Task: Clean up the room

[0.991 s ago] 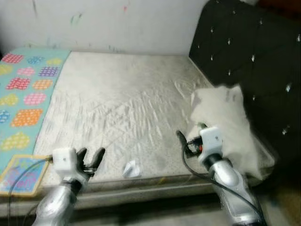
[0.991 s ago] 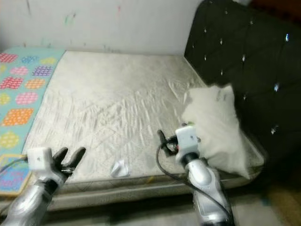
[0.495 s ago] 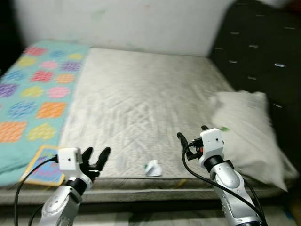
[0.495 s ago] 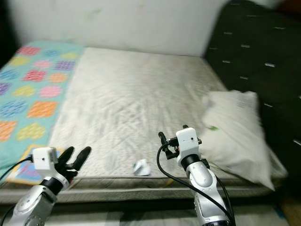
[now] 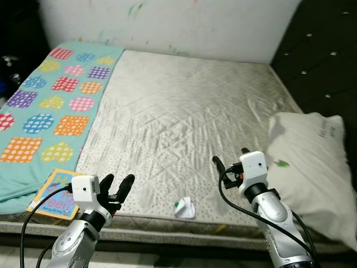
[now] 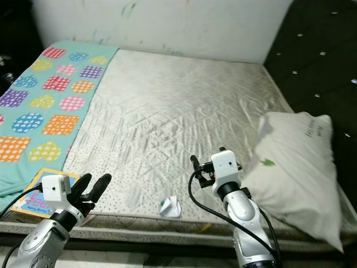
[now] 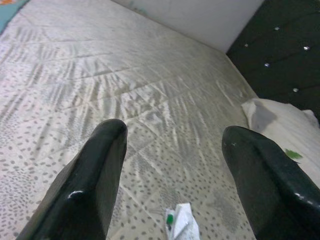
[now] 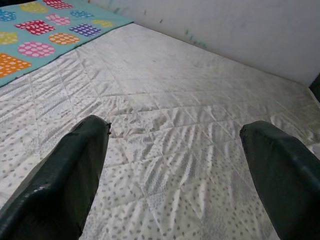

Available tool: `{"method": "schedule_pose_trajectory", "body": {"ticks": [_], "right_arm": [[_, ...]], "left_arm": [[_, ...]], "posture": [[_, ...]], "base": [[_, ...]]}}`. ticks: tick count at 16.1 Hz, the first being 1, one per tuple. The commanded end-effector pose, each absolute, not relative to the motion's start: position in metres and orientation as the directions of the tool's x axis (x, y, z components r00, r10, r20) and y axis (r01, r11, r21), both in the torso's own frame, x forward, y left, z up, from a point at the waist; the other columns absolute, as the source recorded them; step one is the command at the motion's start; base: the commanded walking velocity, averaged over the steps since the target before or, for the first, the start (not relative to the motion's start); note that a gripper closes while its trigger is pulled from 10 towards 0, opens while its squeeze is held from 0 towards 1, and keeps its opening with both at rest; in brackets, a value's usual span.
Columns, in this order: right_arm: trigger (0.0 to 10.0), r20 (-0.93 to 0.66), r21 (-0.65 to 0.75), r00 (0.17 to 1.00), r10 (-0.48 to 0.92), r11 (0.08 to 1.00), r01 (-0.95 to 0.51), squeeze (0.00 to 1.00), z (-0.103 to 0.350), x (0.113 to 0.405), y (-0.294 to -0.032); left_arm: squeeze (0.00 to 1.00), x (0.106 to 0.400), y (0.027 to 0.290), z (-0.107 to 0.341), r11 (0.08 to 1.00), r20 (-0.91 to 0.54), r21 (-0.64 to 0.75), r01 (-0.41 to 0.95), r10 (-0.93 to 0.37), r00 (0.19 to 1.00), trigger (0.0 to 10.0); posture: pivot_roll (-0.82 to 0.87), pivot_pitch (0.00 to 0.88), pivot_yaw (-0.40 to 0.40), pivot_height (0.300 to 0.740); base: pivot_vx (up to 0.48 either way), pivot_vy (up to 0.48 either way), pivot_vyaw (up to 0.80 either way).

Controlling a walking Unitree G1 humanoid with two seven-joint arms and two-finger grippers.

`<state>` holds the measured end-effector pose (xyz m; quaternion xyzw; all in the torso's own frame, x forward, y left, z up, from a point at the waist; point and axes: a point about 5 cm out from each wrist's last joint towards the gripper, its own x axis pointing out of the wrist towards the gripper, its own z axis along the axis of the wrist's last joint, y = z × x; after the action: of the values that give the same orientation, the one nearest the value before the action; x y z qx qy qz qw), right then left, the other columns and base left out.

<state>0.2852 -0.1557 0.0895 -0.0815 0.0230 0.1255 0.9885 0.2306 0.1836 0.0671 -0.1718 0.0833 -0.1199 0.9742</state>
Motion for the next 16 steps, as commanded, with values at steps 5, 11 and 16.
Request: {"method": "schedule_pose_trajectory", "body": {"ticks": [5,11,16], "right_arm": [[10.0,-0.072,-0.156,0.968,0.240,0.956,-0.249,0.00,0.0893,0.2861,-0.1591],[10.0,-0.072,-0.156,0.968,0.239,0.956,-0.248,0.00,0.0890,0.2866,-0.1591],[10.0,-0.075,-0.154,0.969,0.234,0.958,-0.243,0.00,0.0885,0.2875,-0.1596]], "left_arm": [[0.00,0.2311,0.1813,0.0677,0.916,-0.132,-0.347,0.202,-0.261,0.956,10.0],[0.00,0.2316,0.1830,0.0665,0.921,-0.141,-0.346,0.180,-0.241,0.960,10.0],[0.00,0.2322,0.1835,0.0661,0.914,-0.139,-0.362,0.182,-0.246,0.959,10.0]], "posture": [[0.03,0.000,-0.109,0.740],[0.03,0.000,-0.109,0.740],[0.03,0.000,-0.108,0.740]], "base": [[0.154,0.000,0.00],[0.000,0.000,0.00],[0.000,0.379,0.00]]}}
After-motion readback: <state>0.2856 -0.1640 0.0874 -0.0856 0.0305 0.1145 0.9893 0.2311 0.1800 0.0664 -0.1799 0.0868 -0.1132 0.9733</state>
